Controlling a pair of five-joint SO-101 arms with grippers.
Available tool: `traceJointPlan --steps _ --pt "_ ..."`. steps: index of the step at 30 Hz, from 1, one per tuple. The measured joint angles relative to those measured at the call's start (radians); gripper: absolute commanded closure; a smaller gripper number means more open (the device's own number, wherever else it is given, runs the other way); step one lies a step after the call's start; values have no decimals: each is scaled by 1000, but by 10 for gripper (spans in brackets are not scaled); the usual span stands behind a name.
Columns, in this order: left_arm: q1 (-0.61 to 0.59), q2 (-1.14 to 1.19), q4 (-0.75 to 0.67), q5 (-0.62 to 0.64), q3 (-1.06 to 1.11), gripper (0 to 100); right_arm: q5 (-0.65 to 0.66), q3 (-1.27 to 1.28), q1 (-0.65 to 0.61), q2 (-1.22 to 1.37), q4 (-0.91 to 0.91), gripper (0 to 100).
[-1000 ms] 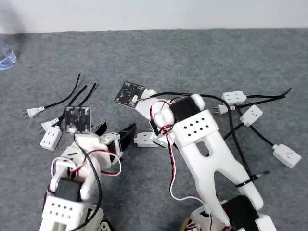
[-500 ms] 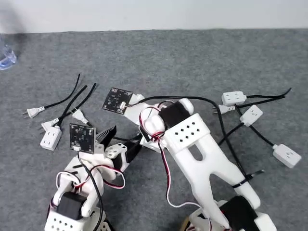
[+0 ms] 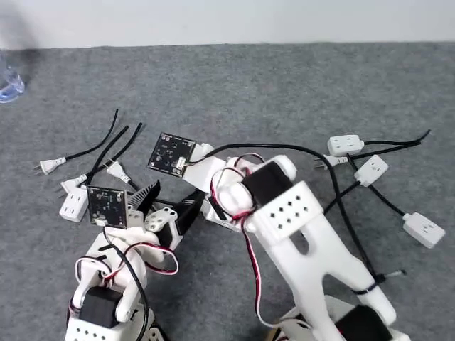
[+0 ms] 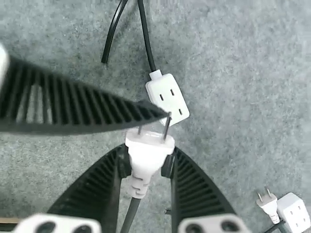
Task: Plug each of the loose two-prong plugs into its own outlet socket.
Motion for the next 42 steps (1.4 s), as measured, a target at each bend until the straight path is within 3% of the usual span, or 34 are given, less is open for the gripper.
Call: traceJointPlan --steps 19,42 --pt "-6 -14 2 6 -5 708 -37 -141 -51 -17 115 991" --pt "-9 -12 2 6 6 709 -34 -180 -61 -31 115 991"
